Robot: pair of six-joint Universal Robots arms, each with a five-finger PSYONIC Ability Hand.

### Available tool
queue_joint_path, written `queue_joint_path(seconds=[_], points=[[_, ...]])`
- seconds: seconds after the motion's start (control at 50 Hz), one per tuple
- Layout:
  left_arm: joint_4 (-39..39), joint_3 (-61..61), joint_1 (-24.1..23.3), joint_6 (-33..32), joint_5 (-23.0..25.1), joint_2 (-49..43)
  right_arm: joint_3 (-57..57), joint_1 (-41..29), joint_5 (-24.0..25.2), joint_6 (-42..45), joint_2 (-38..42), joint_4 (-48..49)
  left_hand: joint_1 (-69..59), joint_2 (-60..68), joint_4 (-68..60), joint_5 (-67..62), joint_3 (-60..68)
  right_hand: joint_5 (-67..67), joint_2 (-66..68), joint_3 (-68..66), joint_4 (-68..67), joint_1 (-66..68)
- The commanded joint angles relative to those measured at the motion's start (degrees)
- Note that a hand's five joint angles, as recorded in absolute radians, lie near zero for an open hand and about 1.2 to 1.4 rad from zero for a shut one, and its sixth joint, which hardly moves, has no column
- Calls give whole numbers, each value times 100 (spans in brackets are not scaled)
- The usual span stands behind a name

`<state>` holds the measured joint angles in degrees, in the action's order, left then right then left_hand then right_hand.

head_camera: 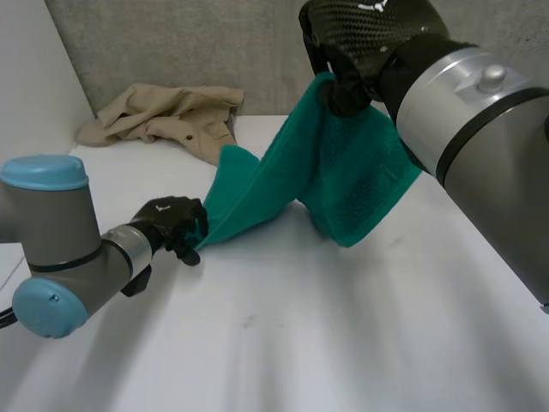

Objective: Fold the laundry.

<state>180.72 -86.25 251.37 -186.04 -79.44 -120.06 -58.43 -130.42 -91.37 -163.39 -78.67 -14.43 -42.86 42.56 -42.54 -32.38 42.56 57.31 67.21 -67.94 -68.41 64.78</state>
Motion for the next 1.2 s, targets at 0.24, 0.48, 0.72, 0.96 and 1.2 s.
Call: queue_joint_path(seconds=[0.24,0.48,0.72,0.96,1.2], points=[[-2,592,-509,419,-370,-562,604,-239,-250,-97,9,-333,-419,449,-451,-467,449,1269,1279,-1206,-1159,1522],[-126,979,-1047,885,-1344,-425,754,68,-355,-71,53,-543,-3714,3744,-3746,-3762,3744,1269,1279,-1206,-1159,1522],[-1310,987,483,-819,770,2935,-177,1431,268,1265,325,-631,-3714,3744,-3746,-3762,3744,1269,1279,-1206,-1159,1522],[-1707,2032,352,-1162,184,459,-1048,1414,489,1538,1432,17,-3714,3744,-3746,-3762,3744,1269,1279,-1206,-1159,1522],[-2006,4546,-88,-1348,-388,-1372,-469,1370,234,1142,2408,2347,-3714,3744,-3746,-3762,3744,1269,1279,-1206,-1159,1522]])
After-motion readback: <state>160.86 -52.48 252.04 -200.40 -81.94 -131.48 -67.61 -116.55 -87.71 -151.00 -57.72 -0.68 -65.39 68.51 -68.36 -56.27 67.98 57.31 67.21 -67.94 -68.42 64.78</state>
